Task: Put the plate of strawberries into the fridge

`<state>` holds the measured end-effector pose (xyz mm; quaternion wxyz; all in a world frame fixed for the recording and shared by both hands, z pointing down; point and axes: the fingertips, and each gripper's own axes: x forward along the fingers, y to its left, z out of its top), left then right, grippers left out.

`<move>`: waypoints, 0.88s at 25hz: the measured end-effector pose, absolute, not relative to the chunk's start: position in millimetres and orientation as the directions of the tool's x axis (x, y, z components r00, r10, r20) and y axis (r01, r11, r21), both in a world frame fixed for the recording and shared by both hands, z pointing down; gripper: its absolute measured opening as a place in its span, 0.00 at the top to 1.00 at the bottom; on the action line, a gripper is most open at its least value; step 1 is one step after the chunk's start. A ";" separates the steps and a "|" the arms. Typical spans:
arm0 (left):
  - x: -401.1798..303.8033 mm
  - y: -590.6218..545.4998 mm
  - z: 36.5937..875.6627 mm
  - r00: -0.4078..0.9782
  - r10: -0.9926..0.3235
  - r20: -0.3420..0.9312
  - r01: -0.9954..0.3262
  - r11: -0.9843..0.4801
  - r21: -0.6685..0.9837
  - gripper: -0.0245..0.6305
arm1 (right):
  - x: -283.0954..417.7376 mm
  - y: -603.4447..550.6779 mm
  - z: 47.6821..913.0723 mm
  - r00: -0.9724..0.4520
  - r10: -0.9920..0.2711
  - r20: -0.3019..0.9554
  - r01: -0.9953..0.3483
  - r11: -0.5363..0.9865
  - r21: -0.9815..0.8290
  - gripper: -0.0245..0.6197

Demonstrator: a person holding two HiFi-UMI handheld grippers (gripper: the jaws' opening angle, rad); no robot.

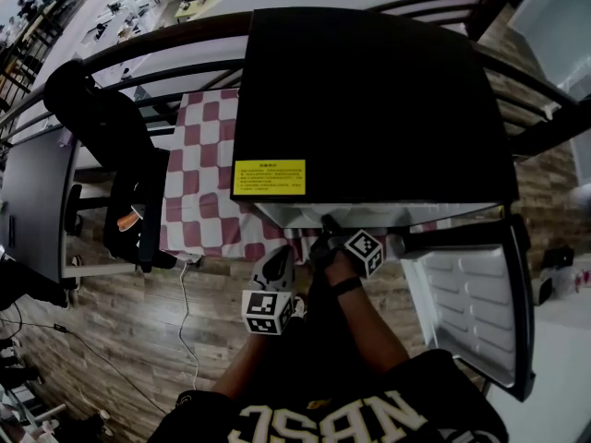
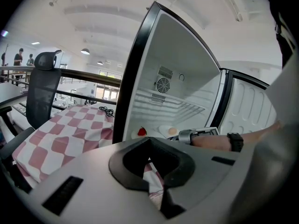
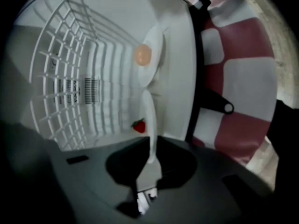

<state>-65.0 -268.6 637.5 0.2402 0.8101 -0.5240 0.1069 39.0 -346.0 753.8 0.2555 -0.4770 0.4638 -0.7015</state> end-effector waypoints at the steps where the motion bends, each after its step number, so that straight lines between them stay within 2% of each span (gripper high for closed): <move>1: -64.5 -268.8 637.1 0.429 -0.798 0.424 -0.900 -0.336 0.279 0.94 | 38.1 -347.2 754.1 -0.415 -0.794 0.445 -0.103 -0.445 -0.889 0.91; 5: -63.7 -268.9 635.8 0.433 -0.800 0.415 -0.898 -0.340 0.279 0.94 | 34.0 -351.4 757.4 -0.427 -0.750 0.505 -0.210 -0.461 -0.862 0.91; 10: -63.9 -264.9 635.9 0.432 -0.798 0.419 -0.898 -0.337 0.284 0.94 | 23.4 -352.1 752.3 -0.489 -0.694 0.529 -0.371 -0.383 -0.846 0.68; 13: -64.7 -262.9 637.4 0.431 -0.798 0.422 -0.898 -0.335 0.284 0.94 | 19.6 -351.2 749.8 -0.513 -0.661 0.547 -0.462 -0.325 -0.825 0.60; 18: -63.6 -258.7 632.0 0.436 -0.797 0.417 -0.896 -0.345 0.279 0.94 | 16.9 -333.0 756.2 -0.493 -0.492 0.718 -0.775 -0.128 -0.619 0.53; 22: -64.0 -255.4 629.0 0.438 -0.801 0.407 -0.895 -0.348 0.278 0.94 | 32.6 -323.8 750.0 -0.401 -0.504 0.765 -0.880 -0.018 -0.474 0.52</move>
